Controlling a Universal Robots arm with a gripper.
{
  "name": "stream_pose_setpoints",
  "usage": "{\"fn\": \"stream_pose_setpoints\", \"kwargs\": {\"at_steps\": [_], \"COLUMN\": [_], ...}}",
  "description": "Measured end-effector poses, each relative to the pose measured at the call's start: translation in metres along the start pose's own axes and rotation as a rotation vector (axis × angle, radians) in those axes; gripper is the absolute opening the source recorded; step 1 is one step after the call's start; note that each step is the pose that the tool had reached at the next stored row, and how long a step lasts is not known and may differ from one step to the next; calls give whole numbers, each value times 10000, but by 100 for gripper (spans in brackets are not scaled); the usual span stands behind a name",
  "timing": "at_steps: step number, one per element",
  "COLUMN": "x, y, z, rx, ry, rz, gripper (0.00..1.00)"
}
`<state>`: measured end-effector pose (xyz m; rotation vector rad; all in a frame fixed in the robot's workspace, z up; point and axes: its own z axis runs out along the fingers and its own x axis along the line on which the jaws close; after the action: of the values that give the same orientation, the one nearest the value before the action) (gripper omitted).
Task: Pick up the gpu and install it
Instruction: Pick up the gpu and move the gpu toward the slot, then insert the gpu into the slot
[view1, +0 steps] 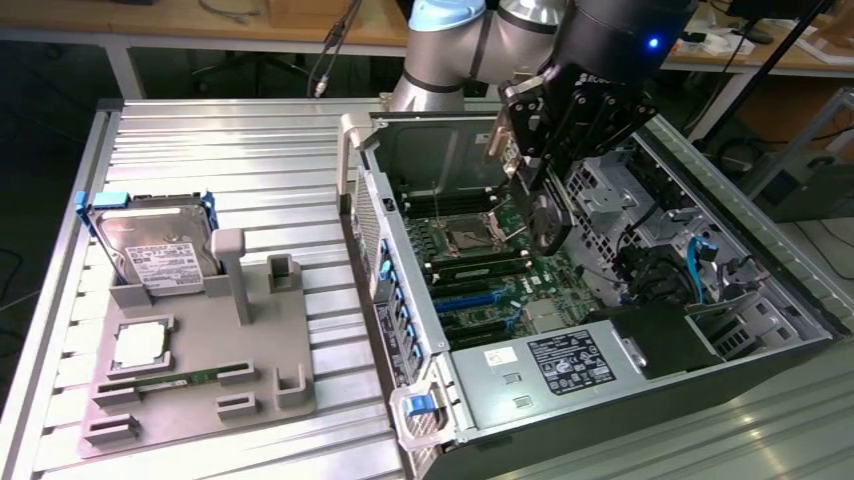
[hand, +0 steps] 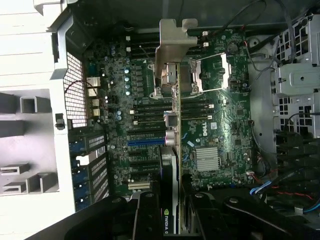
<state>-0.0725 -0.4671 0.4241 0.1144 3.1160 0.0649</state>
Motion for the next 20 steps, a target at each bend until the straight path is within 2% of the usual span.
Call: {"fn": "stream_pose_setpoints", "kwargs": {"at_steps": [20], "x": [-40], "y": [3], "z": [1], "rx": [0], "ry": [0], "rz": [0], "gripper": [27]}}
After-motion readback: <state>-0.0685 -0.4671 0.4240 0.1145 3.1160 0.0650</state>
